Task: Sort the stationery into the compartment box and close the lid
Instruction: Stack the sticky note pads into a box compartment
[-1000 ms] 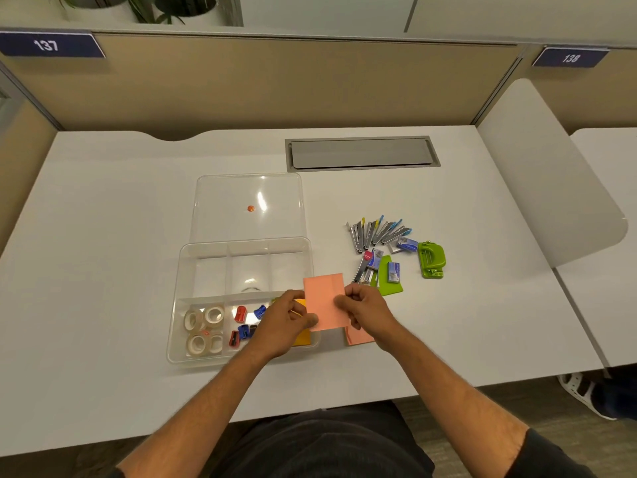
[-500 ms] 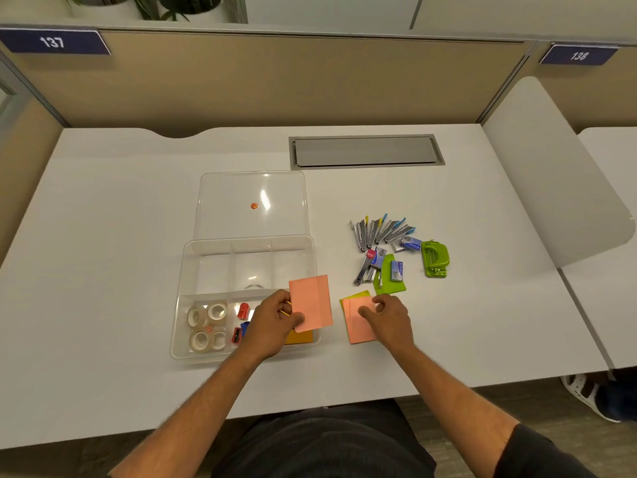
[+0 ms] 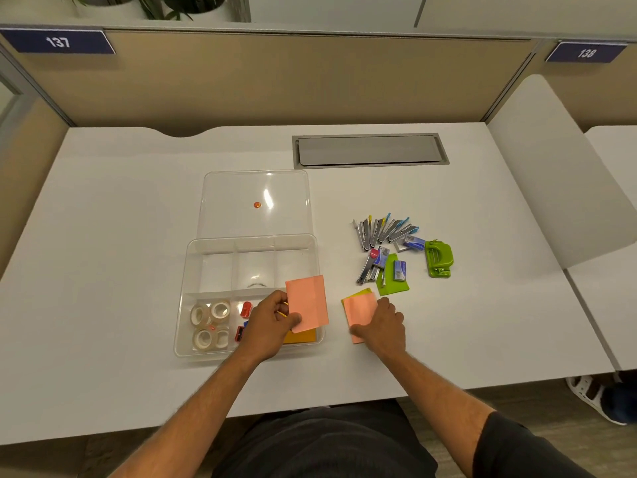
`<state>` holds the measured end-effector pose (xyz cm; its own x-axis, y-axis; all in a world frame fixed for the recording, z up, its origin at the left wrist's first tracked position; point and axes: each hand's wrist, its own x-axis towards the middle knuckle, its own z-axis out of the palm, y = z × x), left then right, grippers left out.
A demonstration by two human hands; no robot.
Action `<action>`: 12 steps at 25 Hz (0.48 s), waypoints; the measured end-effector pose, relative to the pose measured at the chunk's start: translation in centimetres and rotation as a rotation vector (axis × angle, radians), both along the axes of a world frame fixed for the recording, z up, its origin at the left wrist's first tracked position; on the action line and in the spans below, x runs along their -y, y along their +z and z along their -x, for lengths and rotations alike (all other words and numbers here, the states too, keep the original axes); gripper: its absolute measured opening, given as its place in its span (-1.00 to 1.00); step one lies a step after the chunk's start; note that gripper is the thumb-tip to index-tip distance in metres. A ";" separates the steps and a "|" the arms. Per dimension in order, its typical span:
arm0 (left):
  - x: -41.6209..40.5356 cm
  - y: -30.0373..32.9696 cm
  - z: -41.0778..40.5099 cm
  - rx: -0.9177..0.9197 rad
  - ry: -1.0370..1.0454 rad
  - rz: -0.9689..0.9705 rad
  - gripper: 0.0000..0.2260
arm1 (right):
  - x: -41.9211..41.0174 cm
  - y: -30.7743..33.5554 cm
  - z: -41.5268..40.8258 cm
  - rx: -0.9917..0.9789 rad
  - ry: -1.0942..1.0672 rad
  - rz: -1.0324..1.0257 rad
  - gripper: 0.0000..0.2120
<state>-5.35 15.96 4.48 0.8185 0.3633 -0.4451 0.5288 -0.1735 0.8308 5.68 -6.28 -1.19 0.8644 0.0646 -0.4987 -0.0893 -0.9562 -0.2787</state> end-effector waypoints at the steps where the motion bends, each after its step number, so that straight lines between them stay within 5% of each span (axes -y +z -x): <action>1: 0.0 0.0 0.0 0.003 0.004 0.003 -0.80 | 0.0 -0.1 0.1 -0.009 -0.029 -0.051 -0.35; 4: -0.2 -0.2 0.1 0.015 0.014 0.009 -0.81 | -0.1 -0.2 -0.2 -0.031 -0.114 -0.181 -0.58; 12: -0.1 0.2 -0.4 0.065 0.068 0.014 -0.78 | -0.3 3.4 -2.3 -0.193 -0.352 -0.816 -0.64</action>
